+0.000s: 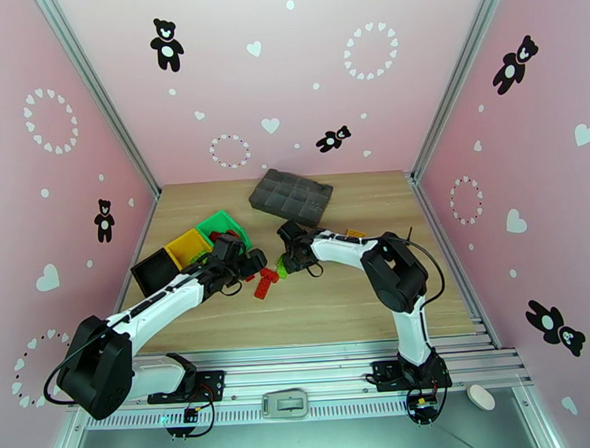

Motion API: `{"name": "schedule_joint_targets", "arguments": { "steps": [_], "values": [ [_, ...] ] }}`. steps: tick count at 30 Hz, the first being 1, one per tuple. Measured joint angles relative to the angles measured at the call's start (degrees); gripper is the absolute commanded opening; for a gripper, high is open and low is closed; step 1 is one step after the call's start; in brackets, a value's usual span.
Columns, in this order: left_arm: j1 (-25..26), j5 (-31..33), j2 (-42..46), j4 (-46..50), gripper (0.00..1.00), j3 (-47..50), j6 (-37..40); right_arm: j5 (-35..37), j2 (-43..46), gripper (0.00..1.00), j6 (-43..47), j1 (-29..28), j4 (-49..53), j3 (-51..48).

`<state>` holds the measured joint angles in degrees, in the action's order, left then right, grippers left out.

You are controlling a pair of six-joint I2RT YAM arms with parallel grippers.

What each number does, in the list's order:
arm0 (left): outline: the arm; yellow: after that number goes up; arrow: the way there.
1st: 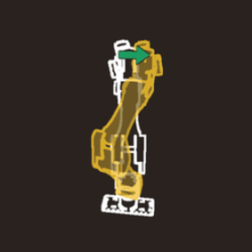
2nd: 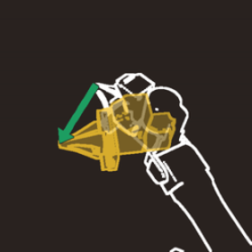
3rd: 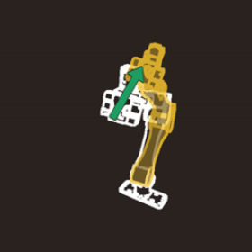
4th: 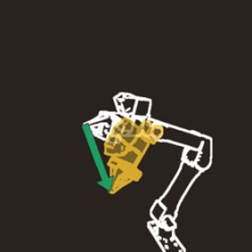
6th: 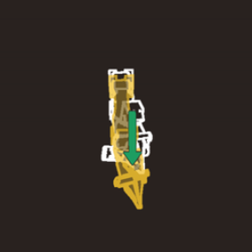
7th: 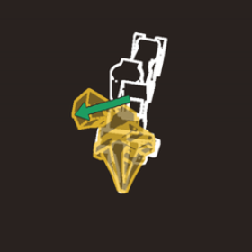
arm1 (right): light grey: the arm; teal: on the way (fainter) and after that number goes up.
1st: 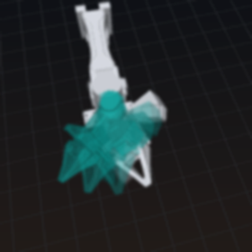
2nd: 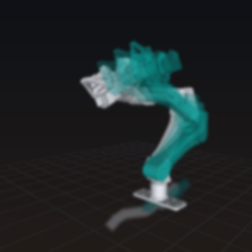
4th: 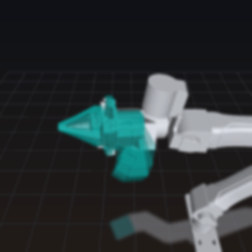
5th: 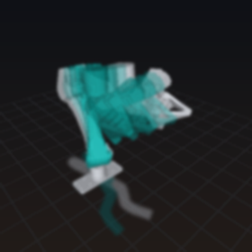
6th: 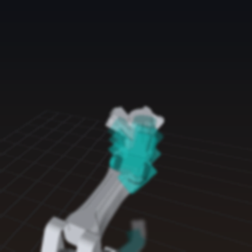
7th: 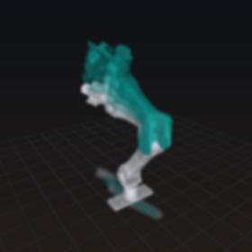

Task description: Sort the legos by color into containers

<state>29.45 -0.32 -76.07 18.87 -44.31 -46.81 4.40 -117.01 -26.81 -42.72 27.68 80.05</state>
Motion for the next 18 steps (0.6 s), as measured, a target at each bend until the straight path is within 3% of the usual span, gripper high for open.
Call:
{"name": "schedule_joint_targets", "arguments": {
  "steps": [11,18],
  "values": [
    [-0.1,0.9,1.3,0.2,0.93,0.0,0.0,0.4,-1.1,0.41,0.0,0.0,0.3,2.2],
    [-1.5,0.9,3.6,1.3,0.94,0.0,0.0,1.2,-1.0,0.24,-0.2,0.0,0.8,2.1]
  ]
}}
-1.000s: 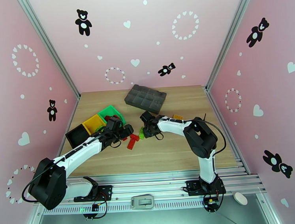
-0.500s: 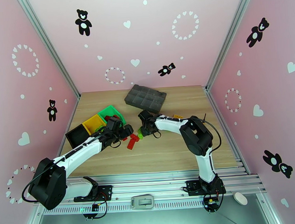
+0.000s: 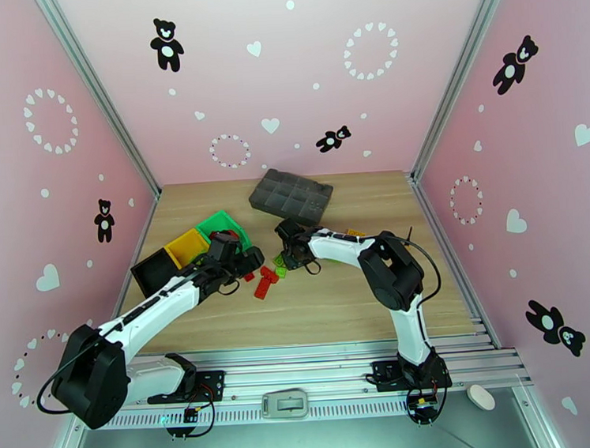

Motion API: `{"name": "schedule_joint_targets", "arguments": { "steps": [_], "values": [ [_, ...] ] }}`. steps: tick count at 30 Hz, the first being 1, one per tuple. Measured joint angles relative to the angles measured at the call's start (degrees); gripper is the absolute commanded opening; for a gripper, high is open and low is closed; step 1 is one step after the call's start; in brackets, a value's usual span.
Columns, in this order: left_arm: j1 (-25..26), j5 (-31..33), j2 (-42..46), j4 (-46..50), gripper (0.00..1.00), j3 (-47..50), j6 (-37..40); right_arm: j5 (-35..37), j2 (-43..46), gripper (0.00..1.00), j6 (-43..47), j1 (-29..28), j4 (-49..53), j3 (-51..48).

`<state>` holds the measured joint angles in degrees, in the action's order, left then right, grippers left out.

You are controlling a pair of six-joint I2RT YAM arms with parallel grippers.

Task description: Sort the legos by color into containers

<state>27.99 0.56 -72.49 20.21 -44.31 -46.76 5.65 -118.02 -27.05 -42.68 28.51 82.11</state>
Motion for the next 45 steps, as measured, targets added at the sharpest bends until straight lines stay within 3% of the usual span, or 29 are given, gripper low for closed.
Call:
{"name": "schedule_joint_targets", "arguments": {
  "steps": [7,17,27,36,40,45],
  "values": [
    [-5.2,-0.3,4.0,1.4,0.94,0.6,0.5,-0.6,3.3,0.17,-0.7,-0.1,0.2,-2.3],
    [-21.5,-6.5,8.3,2.1,0.93,1.7,2.3,-9.8,5.7,0.15,-1.7,-5.6,-1.1,3.3],
    [-37.4,-13.9,8.5,1.6,0.92,1.7,3.2,-21.9,-5.8,0.15,-5.6,-10.2,-5.8,23.8],
    [-46.9,-19.5,7.8,-0.3,0.92,1.7,2.4,-27.2,-17.7,0.19,-10.3,-12.0,-9.0,39.3],
    [-51.0,-21.9,7.2,-1.6,0.92,1.7,1.8,-27.8,-23.4,0.23,-11.9,-12.7,-9.6,47.9],
    [-56.2,-24.9,6.8,-2.3,0.92,1.7,1.1,-27.8,-28.9,0.43,-13.3,-13.5,-9.9,56.6]
  ]
}}
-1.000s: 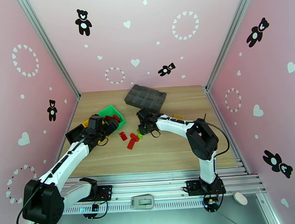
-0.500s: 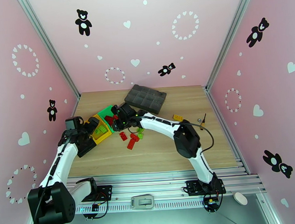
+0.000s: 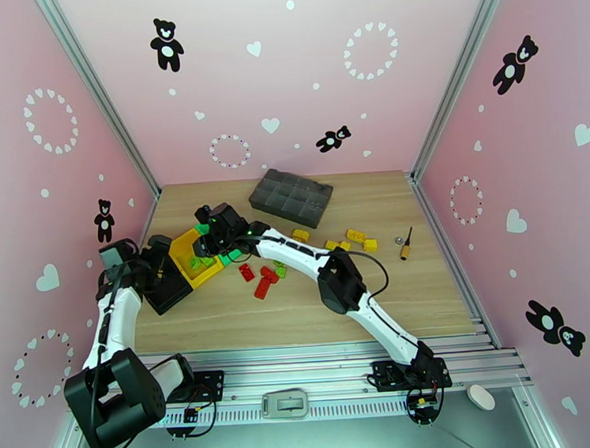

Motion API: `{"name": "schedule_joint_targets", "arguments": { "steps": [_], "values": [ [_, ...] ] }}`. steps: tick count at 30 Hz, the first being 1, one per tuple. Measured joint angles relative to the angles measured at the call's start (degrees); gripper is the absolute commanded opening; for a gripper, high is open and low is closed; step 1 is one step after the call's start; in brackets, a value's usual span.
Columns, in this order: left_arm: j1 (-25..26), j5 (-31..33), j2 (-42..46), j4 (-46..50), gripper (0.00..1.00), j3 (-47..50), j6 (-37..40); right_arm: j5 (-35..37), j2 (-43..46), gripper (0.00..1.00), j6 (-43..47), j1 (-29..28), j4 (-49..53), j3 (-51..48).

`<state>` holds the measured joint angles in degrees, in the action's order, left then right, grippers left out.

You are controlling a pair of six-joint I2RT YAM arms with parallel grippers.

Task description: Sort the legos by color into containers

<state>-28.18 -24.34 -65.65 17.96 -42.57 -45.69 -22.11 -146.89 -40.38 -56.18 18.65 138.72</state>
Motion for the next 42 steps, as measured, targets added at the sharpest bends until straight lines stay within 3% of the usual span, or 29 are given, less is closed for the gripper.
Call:
{"name": "schedule_joint_targets", "arguments": {
  "steps": [4,15,24,30,36,42],
  "values": [
    [-0.9,-1.3,0.0,-0.4,0.93,0.0,0.0,0.2,-1.3,0.54,-0.6,-0.1,0.1,2.4],
    [1.1,-2.7,3.3,0.1,0.94,0.5,0.4,1.6,0.3,0.54,3.0,-0.2,2.5,0.0],
    [12.1,1.6,7.0,2.8,0.94,0.5,1.6,9.2,16.7,0.54,7.5,-0.4,3.1,-21.1],
    [22.4,6.7,6.7,4.8,0.91,0.1,3.0,17.0,30.2,0.58,9.2,0.7,3.3,-34.7],
    [32.8,11.8,1.6,6.2,0.88,-4.1,5.5,21.0,39.3,0.6,9.1,6.3,3.7,-49.2],
    [43.5,17.4,-6.6,7.5,0.83,-11.8,9.9,22.3,44.3,0.68,7.9,13.0,3.7,-62.6]
  ]
}}
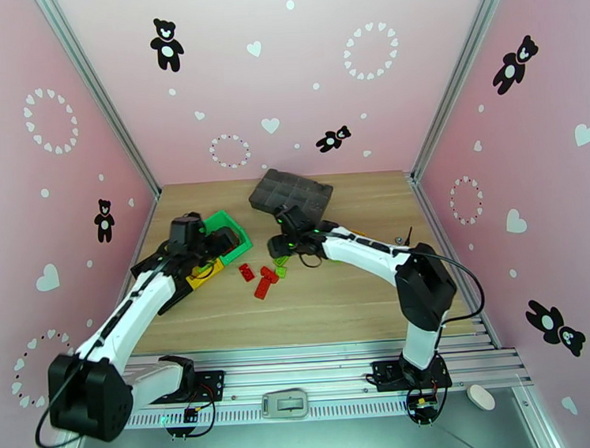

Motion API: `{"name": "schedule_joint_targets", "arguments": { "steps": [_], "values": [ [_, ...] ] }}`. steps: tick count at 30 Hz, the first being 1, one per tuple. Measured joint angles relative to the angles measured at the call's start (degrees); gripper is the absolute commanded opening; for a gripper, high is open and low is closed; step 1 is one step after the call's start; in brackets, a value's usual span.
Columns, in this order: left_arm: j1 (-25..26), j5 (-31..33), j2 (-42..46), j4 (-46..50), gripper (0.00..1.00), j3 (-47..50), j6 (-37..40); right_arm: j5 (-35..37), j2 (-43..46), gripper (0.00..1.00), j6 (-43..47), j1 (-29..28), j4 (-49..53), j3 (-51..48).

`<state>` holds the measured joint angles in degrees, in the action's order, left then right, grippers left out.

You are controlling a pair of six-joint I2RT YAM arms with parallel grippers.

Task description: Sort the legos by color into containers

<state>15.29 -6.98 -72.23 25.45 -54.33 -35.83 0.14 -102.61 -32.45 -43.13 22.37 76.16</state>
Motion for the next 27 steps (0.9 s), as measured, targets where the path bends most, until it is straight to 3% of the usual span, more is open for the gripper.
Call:
{"name": "schedule_joint_targets", "arguments": {
  "steps": [13,21,27],
  "values": [
    [19.7,10.7,-30.6,7.3,0.77,-22.7,14.7,0.3,18.8,0.82,-0.4,6.6,0.4,-19.8],
    [22.2,12.6,-42.2,10.5,0.71,-27.1,18.2,0.3,29.0,0.86,-1.7,7.1,1.7,-27.8],
    [22.9,13.9,-45.9,11.7,0.64,-30.3,19.3,0.3,30.6,0.86,-3.0,7.1,1.7,-29.9]
  ]
}}
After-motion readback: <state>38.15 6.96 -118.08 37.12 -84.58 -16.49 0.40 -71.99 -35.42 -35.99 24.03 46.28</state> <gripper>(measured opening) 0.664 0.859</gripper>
